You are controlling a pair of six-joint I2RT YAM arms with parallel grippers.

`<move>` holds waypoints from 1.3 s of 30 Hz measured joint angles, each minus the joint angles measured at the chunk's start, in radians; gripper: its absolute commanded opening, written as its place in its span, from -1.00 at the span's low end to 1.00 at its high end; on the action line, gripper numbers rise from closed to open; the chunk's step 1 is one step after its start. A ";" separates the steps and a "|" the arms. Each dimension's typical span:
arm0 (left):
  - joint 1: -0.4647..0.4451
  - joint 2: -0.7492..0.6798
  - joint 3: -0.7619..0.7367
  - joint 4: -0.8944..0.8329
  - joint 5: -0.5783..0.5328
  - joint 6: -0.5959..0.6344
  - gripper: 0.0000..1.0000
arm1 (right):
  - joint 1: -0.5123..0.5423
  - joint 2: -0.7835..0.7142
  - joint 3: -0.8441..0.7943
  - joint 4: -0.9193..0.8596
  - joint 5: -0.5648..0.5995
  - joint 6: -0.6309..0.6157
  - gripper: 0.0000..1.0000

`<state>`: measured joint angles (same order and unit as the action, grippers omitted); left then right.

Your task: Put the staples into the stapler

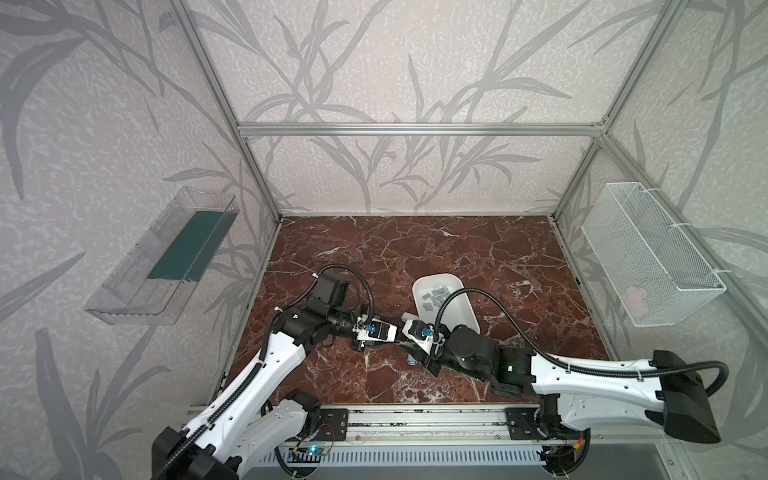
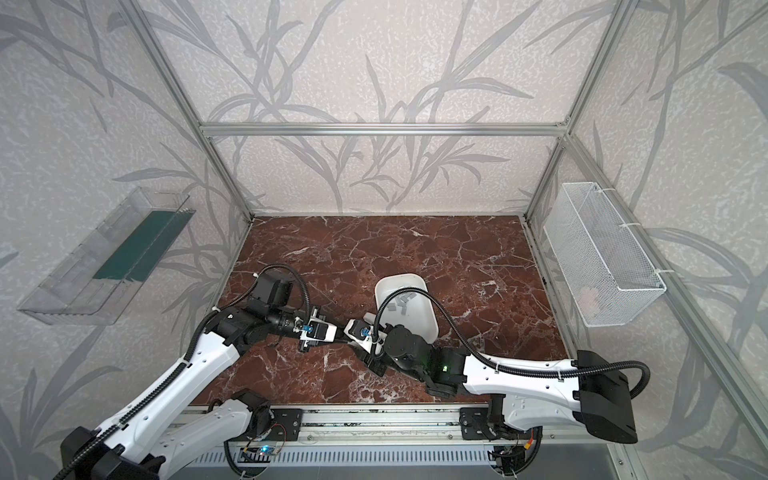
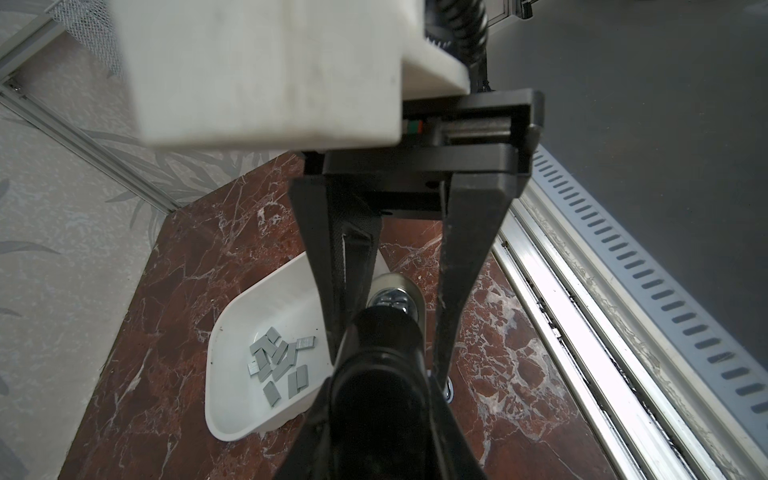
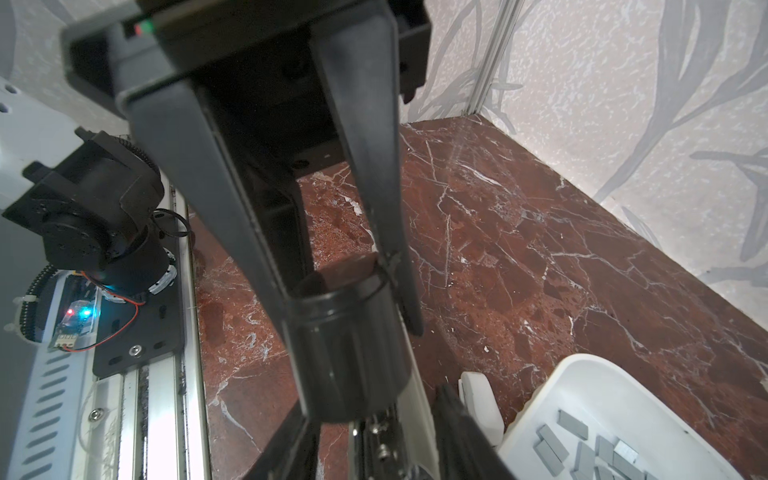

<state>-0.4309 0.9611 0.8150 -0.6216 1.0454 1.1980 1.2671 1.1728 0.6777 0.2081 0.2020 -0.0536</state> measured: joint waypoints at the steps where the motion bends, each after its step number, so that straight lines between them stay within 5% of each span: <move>1: 0.000 0.000 0.000 -0.001 -0.001 0.000 -1.00 | 0.000 0.004 0.000 0.000 0.000 -0.001 -0.22; 20: 0.000 -0.006 0.000 -0.003 -0.005 0.003 -1.00 | 0.000 -0.030 -0.057 -0.006 0.033 -0.054 -0.30; 33: -0.002 -0.016 0.000 -0.028 -0.004 0.005 -1.00 | -0.001 -0.055 -0.072 -0.026 -0.025 -0.089 -0.98; 39: 0.031 -0.020 -0.002 -0.024 0.023 -0.013 -1.00 | -0.005 -0.061 -0.093 0.006 -0.029 -0.089 -1.00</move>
<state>-0.4000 0.9413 0.8131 -0.6460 1.0683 1.1854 1.2625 1.1118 0.5850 0.2142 0.1730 -0.1421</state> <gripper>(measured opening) 0.277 0.178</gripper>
